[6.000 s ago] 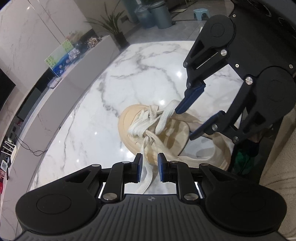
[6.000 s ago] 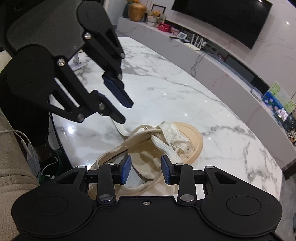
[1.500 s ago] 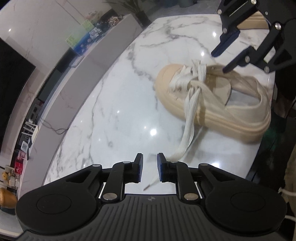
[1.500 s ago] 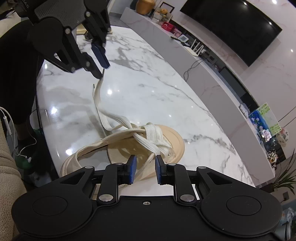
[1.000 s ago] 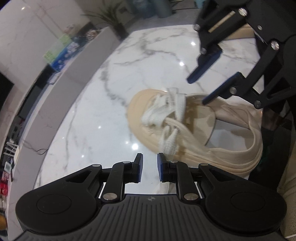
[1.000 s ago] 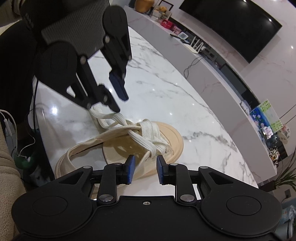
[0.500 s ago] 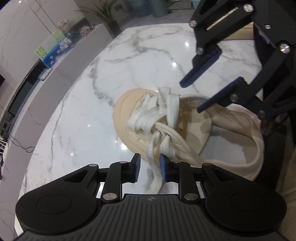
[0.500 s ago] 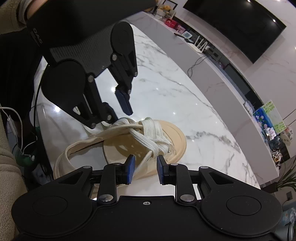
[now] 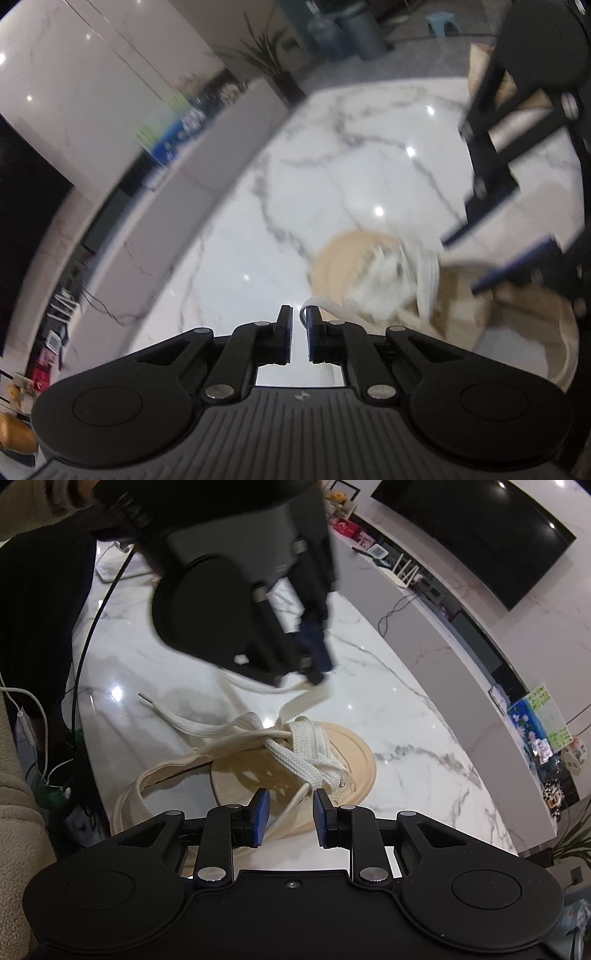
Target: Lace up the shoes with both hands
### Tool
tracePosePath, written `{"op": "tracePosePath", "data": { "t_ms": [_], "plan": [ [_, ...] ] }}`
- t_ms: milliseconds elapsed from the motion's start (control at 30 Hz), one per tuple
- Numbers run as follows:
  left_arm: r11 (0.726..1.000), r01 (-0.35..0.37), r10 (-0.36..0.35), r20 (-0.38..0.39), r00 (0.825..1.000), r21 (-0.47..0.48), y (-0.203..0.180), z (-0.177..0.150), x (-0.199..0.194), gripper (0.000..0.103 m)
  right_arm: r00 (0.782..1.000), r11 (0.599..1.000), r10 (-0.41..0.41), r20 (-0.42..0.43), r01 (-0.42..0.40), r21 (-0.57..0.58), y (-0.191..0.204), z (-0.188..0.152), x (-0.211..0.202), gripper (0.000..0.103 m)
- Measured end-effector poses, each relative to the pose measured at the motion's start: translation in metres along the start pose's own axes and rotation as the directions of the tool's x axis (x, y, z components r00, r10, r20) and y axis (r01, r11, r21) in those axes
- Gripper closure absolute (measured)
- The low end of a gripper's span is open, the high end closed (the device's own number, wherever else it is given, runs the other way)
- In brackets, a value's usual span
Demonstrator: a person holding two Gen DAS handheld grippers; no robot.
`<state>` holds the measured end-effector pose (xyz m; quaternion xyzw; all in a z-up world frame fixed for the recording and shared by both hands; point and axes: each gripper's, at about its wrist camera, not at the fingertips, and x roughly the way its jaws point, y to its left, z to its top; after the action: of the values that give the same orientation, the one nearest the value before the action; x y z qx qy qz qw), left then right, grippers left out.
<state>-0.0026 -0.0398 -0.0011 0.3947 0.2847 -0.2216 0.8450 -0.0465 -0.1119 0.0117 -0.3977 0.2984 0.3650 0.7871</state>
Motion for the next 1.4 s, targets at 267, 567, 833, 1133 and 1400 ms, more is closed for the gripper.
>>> {"op": "tracePosePath", "data": {
  "t_ms": [267, 567, 833, 1133, 1400],
  "plan": [
    [0.993, 0.097, -0.103, 0.093, 0.99, 0.059, -0.015, 0.022, -0.01, 0.096, 1.0, 1.0, -0.016, -0.005, 0.016, -0.004, -0.002, -0.004, -0.009, 0.08],
    [0.988, 0.134, -0.137, 0.037, 0.99, 0.08, -0.028, 0.007, -0.019, 0.095, 1.0, 1.0, -0.028, -0.007, 0.028, 0.012, -0.005, -0.007, -0.017, 0.077],
    [0.994, 0.1, -0.098, -0.039, 0.994, 0.049, -0.021, -0.013, -0.021, 0.095, 0.999, 1.0, -0.015, 0.032, 0.015, 0.002, -0.006, -0.001, -0.021, 0.077],
    [0.996, 0.089, -0.085, -0.139, 0.987, 0.023, -0.015, -0.032, -0.007, 0.094, 1.0, 1.0, -0.003, 0.029, 0.004, -0.015, -0.002, -0.001, -0.015, 0.077],
    [0.994, 0.096, -0.088, -0.17, 0.982, 0.042, -0.019, -0.042, 0.006, 0.076, 1.0, 1.0, 0.005, 0.011, -0.005, -0.011, -0.002, 0.0, -0.011, 0.077]
  ]
}}
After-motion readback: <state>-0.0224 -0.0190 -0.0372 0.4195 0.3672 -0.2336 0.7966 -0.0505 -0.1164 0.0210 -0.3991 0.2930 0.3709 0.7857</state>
